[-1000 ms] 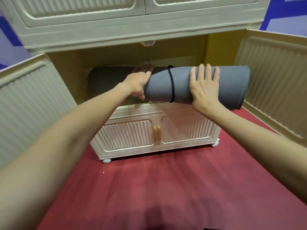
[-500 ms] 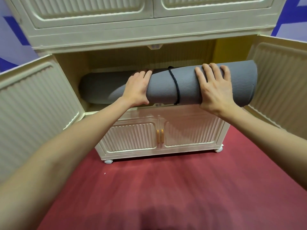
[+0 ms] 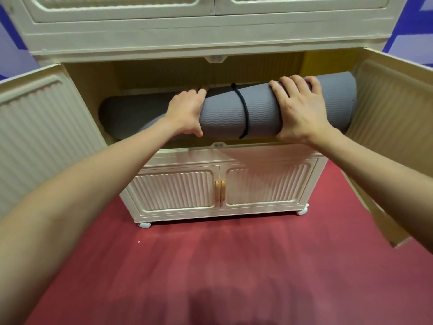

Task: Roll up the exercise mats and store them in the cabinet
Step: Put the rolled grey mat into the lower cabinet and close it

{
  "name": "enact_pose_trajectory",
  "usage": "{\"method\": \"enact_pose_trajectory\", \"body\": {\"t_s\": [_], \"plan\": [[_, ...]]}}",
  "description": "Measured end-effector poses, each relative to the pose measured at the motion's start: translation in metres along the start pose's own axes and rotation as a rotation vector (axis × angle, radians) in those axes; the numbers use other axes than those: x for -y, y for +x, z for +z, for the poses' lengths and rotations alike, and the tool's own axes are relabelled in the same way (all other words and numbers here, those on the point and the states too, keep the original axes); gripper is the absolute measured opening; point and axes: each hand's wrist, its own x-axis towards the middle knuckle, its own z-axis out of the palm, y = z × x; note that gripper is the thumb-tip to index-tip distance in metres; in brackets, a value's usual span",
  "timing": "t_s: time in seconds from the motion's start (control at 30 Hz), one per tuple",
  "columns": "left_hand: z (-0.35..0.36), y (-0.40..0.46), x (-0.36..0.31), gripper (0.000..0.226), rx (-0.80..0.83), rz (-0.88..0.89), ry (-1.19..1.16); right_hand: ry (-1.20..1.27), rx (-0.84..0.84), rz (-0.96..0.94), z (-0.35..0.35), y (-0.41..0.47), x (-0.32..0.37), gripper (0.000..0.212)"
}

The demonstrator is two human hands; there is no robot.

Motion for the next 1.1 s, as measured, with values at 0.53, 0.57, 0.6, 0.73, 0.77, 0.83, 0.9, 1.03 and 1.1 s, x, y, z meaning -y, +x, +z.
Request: {"method": "enact_pose_trajectory", "body": {"t_s": [0.53, 0.57, 0.6, 0.73, 0.77, 0.83, 0.9, 1.03, 1.1], "plan": [[0.015, 0.024, -0.010, 0.062, 0.086, -0.113, 0.017, 0.024, 0.105, 0.003, 0.040, 0.027, -0.017, 0.108], [0.017, 0.027, -0.010, 0.075, 0.092, -0.112, 0.018, 0.029, 0.122, 0.009, 0.044, 0.029, -0.017, 0.109], [0.020, 0.030, -0.009, 0.092, 0.091, -0.104, 0.024, 0.039, 0.140, 0.016, 0.049, 0.031, -0.017, 0.111], [0.027, 0.042, -0.009, 0.116, 0.115, -0.080, 0.076, 0.080, 0.204, 0.025, 0.067, 0.038, -0.021, 0.117], [0.028, 0.046, -0.009, 0.115, 0.138, -0.082, 0.070, 0.101, 0.222, 0.025, 0.072, 0.039, -0.023, 0.118], [0.031, 0.052, -0.005, 0.113, 0.202, -0.091, 0.006, 0.158, 0.288, 0.029, 0.080, 0.039, -0.028, 0.120], [0.033, 0.057, -0.001, 0.103, 0.269, -0.099, -0.126, 0.228, 0.383, 0.030, 0.087, 0.038, -0.033, 0.119], [0.040, 0.056, -0.008, 0.094, 0.280, -0.137, -0.263, 0.329, 0.467, 0.037, 0.093, 0.038, -0.038, 0.114], [0.049, 0.053, -0.012, 0.094, 0.239, -0.148, -0.222, 0.337, 0.466, 0.047, 0.091, 0.038, -0.037, 0.109]]}}
